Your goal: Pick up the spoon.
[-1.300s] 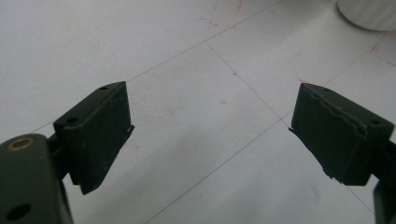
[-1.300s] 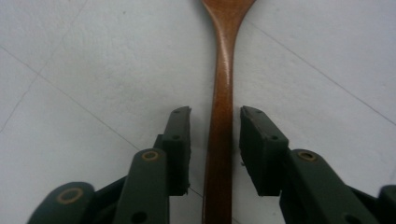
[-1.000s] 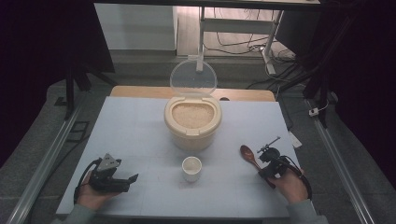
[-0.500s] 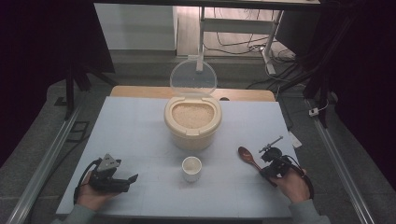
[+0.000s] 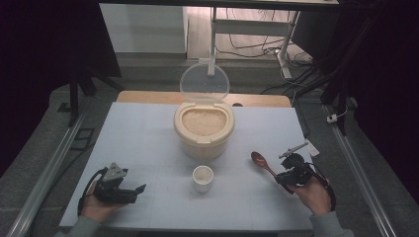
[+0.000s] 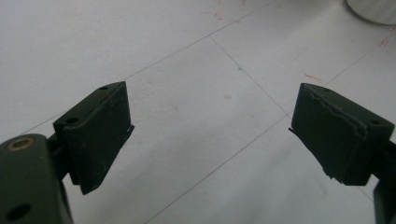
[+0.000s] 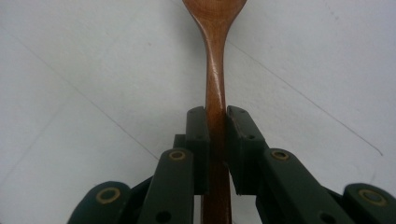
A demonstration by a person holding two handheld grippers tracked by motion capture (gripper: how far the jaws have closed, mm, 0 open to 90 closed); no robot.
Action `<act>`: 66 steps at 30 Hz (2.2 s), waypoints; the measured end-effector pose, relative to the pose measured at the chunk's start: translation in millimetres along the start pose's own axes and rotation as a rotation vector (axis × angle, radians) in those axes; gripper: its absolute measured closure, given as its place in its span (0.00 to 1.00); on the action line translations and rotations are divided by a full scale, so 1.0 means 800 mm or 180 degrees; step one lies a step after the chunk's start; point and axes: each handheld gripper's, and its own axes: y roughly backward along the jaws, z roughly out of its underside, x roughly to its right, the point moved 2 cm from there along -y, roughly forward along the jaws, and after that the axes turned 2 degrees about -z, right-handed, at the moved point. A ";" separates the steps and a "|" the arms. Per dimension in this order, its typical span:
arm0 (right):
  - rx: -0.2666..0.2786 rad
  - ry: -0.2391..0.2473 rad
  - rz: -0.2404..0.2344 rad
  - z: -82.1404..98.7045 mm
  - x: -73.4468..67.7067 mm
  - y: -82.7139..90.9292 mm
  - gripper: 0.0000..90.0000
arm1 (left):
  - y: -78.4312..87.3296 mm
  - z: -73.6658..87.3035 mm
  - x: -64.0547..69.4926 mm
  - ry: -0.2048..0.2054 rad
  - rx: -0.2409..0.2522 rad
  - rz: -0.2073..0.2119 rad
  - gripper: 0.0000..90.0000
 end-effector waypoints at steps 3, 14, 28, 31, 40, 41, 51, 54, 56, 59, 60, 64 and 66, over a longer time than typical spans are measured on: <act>0.0074 0.0008 -0.0049 -0.001 -0.001 0.005 0.88 | 0.000 0.000 0.000 -0.0003 -0.0004 0.0001 0.14; 0.0283 0.0064 -0.0215 -0.004 -0.006 0.017 0.88 | -0.001 0.000 -0.001 -0.0006 -0.0016 -0.0003 0.14; 0.0610 0.0377 -0.0606 -0.012 -0.033 0.049 0.88 | -0.001 0.000 -0.001 0.0007 -0.0002 -0.0004 0.14; 0.0655 0.0467 -0.0701 -0.016 -0.044 0.054 0.88 | -0.001 0.000 -0.001 0.0008 -0.0002 -0.0002 0.14; 0.0708 0.0736 -0.0871 -0.026 -0.070 0.057 0.88 | -0.001 0.000 -0.001 0.0005 -0.0008 -0.0004 0.14; 0.0711 0.0739 -0.0885 -0.027 -0.072 0.057 0.88 | -0.001 0.000 -0.001 0.0005 -0.0008 -0.0004 0.14; 0.0760 0.0928 -0.0998 -0.034 -0.094 0.056 0.88 | -0.002 0.000 -0.001 0.0013 -0.0006 -0.0002 0.14; 0.0757 0.0997 -0.1017 -0.037 -0.102 0.054 0.88 | -0.001 -0.001 -0.001 0.0011 -0.0002 -0.0004 0.14; 0.0762 0.1059 -0.1015 -0.040 -0.108 0.052 0.88 | -0.002 -0.001 -0.001 0.0009 -0.0003 -0.0002 0.14; 0.0747 0.1098 -0.1022 -0.044 -0.116 0.049 0.88 | -0.002 -0.001 -0.001 0.0009 -0.0003 -0.0002 0.14; 0.0755 0.1127 -0.1026 -0.045 -0.117 0.048 0.88 | -0.002 -0.001 -0.001 0.0008 -0.0003 -0.0001 0.14; 0.0735 0.1199 -0.1015 -0.051 -0.126 0.043 0.88 | -0.002 -0.001 -0.001 0.0012 -0.0006 0.0000 0.14; 0.0723 0.1232 -0.1024 -0.054 -0.130 0.041 0.88 | -0.002 -0.001 -0.001 0.0011 -0.0007 -0.0003 0.14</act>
